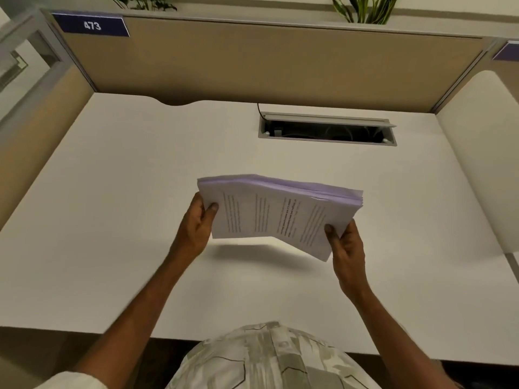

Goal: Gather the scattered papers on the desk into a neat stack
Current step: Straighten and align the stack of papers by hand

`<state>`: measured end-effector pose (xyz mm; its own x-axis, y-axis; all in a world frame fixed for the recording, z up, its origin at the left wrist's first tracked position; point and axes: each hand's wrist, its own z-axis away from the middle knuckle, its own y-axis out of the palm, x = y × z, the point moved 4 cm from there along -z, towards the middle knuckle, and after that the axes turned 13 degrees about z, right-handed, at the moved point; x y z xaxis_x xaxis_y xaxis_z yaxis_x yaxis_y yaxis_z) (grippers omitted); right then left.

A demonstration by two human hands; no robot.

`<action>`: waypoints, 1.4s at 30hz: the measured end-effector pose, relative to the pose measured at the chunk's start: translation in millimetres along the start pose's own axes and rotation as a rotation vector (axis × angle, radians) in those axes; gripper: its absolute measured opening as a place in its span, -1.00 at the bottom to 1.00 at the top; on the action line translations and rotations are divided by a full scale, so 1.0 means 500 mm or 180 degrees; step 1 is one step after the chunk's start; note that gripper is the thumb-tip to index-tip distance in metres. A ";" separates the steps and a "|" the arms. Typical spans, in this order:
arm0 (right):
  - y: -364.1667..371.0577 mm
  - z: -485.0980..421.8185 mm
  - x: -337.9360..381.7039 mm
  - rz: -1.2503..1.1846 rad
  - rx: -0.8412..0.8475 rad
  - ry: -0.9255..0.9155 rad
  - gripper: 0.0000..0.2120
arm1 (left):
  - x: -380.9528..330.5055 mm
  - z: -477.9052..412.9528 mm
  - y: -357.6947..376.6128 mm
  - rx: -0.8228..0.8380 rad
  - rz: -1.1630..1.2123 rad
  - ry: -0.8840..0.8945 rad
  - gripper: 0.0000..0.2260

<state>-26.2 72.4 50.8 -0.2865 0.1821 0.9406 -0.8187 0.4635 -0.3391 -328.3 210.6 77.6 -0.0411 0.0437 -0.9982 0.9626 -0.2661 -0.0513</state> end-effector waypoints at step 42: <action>-0.036 0.034 -0.083 0.0143 0.0074 0.0168 -0.54 | 0.165 0.132 0.014 -0.0791 -0.0130 -0.1374 -0.67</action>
<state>-8.1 41.8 17.9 -0.2971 0.2480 0.9221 -0.8170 0.4337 -0.3799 -342.7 148.7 -7.0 -0.1366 -0.3672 -0.9201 0.9904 -0.0328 -0.1340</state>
